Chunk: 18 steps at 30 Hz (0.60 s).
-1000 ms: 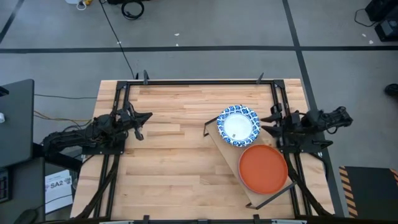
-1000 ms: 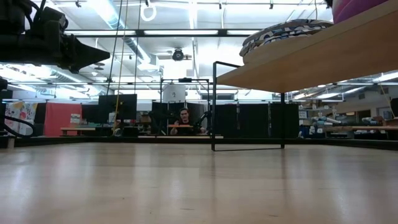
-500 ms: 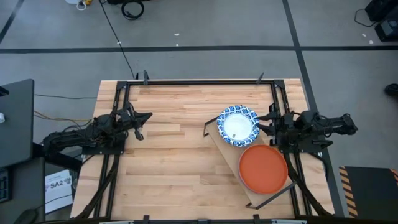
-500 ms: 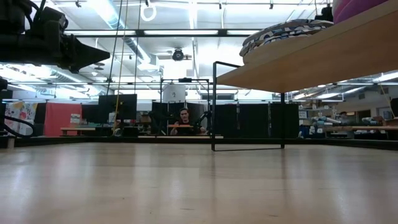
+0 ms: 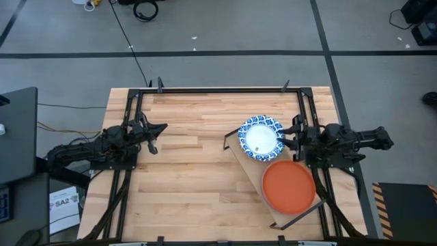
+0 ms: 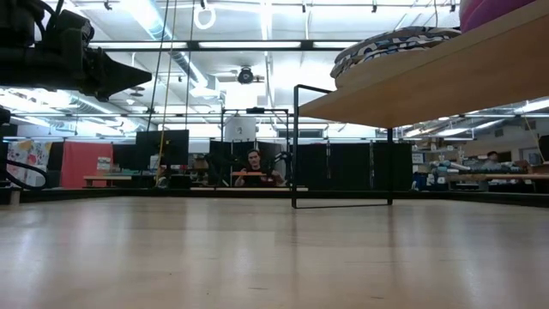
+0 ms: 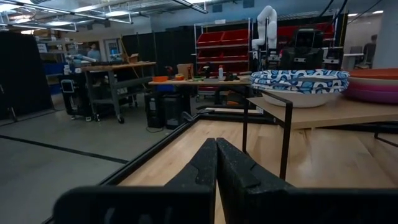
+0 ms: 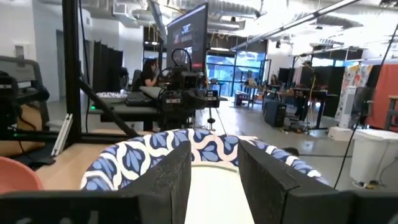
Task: Place and stack plates onto a shelf
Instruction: Return to Home Position
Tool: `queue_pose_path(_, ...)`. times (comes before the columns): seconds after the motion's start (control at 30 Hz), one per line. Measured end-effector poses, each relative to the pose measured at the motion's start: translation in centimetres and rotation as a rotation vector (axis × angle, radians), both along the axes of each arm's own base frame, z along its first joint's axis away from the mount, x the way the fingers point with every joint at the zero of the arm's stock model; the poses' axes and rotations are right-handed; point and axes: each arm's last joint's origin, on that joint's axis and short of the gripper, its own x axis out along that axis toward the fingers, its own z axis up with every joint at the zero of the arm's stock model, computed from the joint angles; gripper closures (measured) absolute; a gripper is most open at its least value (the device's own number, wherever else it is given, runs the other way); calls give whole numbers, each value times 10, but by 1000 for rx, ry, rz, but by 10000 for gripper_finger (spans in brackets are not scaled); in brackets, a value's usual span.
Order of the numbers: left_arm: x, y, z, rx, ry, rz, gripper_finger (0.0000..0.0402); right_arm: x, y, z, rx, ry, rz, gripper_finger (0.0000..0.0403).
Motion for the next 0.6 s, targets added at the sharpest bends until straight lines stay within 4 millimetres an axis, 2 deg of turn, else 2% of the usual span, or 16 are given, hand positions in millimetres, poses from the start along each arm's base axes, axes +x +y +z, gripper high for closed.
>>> queue_pose_path(0.2,0,0,0,0,1,0,392,5,1,-21,10,38,5,266)
queue_pose_path(0.6,0,0,0,0,0,0,380,5,0,-17,-1,8,-7,266)
